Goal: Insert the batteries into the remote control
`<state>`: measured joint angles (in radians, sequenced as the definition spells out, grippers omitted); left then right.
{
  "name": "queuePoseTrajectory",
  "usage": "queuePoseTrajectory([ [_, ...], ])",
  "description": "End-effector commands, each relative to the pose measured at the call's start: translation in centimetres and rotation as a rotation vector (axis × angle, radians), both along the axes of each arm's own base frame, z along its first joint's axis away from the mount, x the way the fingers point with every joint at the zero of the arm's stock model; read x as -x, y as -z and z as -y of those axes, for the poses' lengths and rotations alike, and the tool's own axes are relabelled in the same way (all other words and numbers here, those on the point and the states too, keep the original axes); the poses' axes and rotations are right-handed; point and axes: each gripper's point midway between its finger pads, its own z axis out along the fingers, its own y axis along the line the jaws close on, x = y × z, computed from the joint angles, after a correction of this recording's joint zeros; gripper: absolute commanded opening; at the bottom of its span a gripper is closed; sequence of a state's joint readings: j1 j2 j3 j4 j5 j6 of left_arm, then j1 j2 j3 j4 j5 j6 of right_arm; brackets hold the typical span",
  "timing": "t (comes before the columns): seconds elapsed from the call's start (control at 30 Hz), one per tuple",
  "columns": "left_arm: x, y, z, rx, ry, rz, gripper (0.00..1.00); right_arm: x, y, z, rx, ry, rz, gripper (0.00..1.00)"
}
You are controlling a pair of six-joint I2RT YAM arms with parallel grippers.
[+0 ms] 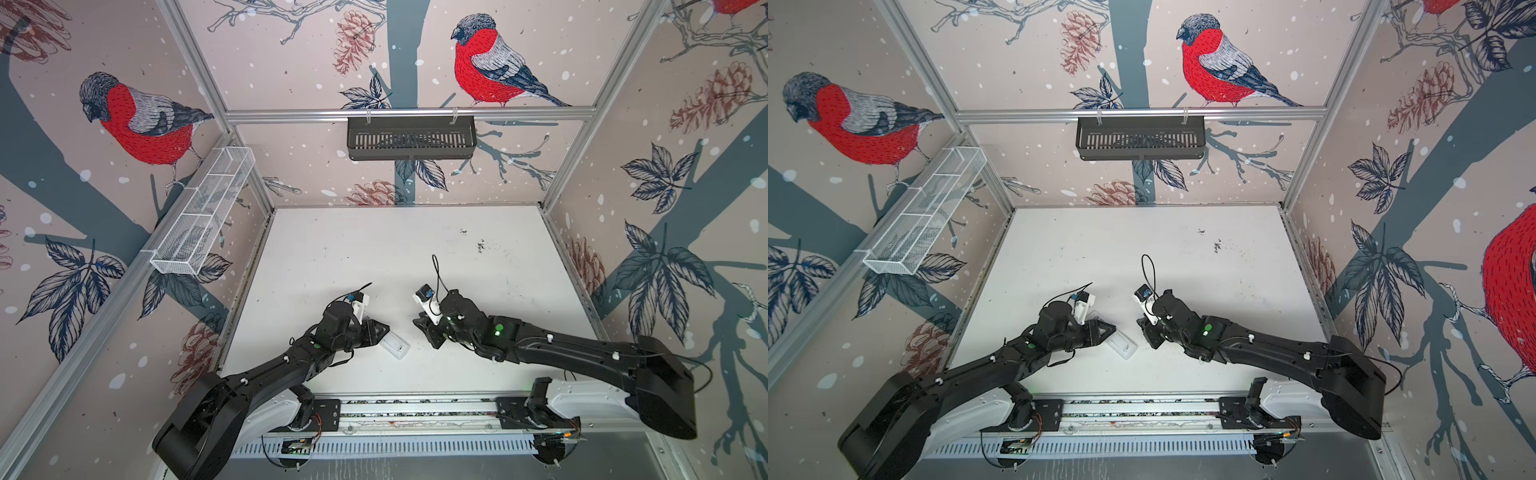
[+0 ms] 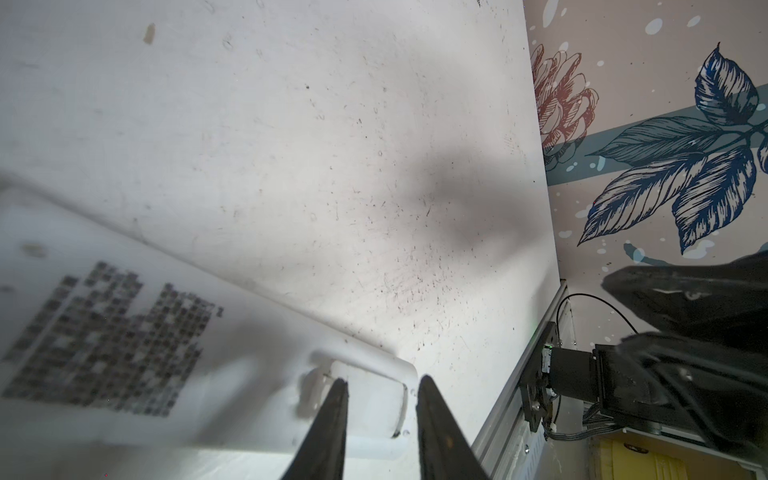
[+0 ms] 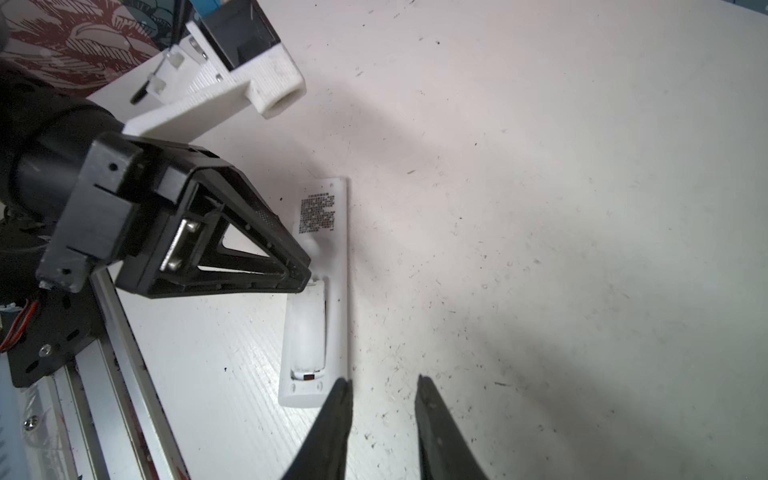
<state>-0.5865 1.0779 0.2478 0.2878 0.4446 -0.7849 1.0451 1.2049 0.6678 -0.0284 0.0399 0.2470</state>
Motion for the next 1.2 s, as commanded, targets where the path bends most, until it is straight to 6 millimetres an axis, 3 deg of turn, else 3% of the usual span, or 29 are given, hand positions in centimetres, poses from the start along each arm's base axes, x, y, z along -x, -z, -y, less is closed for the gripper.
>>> queuePoseTrajectory([
  [0.0, -0.5, -1.4, 1.1, 0.035, 0.038, 0.062, 0.30, -0.4, 0.0, 1.1, -0.005, 0.048, -0.007, 0.30],
  [0.33, -0.2, -0.2, 1.1, 0.006, 0.036, 0.039, 0.30, -0.4, 0.0, 2.6, -0.014, 0.070, -0.007, 0.32],
  [0.7, -0.9, 0.7, 0.3, -0.062, -0.002, 0.032, 0.33, -0.1, 0.3, 2.6, -0.022, 0.064, -0.015, 0.32],
  [1.17, 0.4, 1.3, 1.4, -0.049, 0.069, -0.018, 0.33, -0.2, 0.4, 2.3, -0.021, 0.051, -0.017, 0.33],
])
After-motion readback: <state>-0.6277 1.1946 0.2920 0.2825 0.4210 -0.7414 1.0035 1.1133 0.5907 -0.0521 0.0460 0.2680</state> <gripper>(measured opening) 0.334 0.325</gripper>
